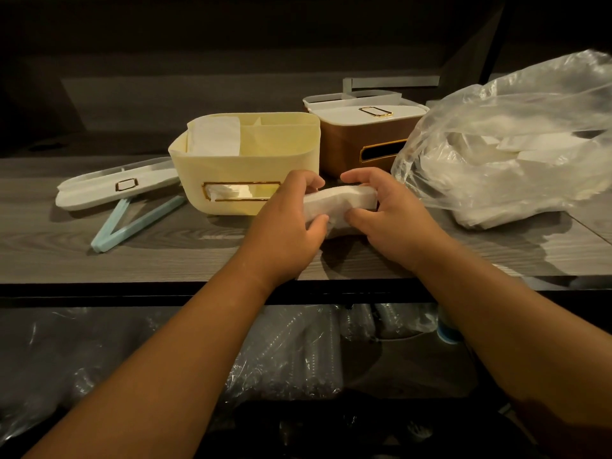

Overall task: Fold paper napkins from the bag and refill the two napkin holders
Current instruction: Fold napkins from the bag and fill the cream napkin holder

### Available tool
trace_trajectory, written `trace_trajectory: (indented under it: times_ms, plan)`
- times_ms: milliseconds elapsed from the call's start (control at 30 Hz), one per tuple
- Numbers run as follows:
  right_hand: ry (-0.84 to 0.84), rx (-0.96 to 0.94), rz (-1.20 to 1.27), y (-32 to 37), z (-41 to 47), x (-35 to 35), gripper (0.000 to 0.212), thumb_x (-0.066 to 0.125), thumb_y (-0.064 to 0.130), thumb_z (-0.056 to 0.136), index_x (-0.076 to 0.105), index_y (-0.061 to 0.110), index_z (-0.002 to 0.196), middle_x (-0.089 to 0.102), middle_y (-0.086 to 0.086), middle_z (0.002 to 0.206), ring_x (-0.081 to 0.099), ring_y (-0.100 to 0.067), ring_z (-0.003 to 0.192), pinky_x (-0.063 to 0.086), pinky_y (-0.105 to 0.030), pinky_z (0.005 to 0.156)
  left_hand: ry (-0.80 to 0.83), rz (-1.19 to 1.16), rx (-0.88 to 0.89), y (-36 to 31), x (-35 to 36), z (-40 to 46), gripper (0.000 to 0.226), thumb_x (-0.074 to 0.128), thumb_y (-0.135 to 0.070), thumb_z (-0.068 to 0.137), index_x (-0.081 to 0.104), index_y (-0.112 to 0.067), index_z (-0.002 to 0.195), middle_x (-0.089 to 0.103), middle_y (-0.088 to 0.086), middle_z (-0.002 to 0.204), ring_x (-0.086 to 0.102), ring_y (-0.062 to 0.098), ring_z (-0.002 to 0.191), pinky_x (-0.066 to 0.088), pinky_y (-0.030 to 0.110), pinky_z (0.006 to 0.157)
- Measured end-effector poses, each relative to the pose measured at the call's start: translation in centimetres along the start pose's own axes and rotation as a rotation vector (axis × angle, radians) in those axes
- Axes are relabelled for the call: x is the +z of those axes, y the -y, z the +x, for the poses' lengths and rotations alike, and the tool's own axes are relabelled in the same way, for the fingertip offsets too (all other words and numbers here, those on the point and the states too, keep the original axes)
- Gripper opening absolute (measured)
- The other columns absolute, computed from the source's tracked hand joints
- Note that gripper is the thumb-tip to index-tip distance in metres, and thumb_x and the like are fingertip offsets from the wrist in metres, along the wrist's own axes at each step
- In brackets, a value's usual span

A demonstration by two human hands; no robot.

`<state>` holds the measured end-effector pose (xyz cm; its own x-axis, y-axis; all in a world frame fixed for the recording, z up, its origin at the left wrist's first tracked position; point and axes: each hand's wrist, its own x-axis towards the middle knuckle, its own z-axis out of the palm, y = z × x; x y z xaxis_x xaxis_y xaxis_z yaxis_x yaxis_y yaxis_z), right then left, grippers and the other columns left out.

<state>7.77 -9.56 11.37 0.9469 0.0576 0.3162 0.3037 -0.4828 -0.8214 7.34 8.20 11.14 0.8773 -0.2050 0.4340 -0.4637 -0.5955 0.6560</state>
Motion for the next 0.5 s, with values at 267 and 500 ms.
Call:
trace_trajectory:
  times_ms: [267,500]
  plan:
    - [-0.004,0.024,-0.02,0.0,0.1,-0.03,0.055,0.072,0.018,0.088,0.053,0.035,0.135,0.055,0.019,0.113,0.059,-0.001,0.095,0.054,-0.014,0.071,0.046,-0.009,-0.042,0.14,-0.08,0.25,0.048,0.068,-0.029,0.095,0.041,-0.032,0.133,0.047,-0.012,0.126,0.049,0.008,0.108,0.043,0.008,0.075]
    - [-0.023,0.068,-0.011,-0.23,0.26,0.11,0.065,0.074,0.017,0.086,0.045,0.032,0.142,0.055,0.011,0.123,0.06,-0.001,0.096,0.054,-0.012,0.066,0.017,-0.023,-0.022,0.44,-0.19,0.32,0.023,0.057,-0.034,0.101,0.042,-0.041,0.116,0.051,-0.016,0.114,0.055,0.009,0.101,0.054,0.024,0.082]
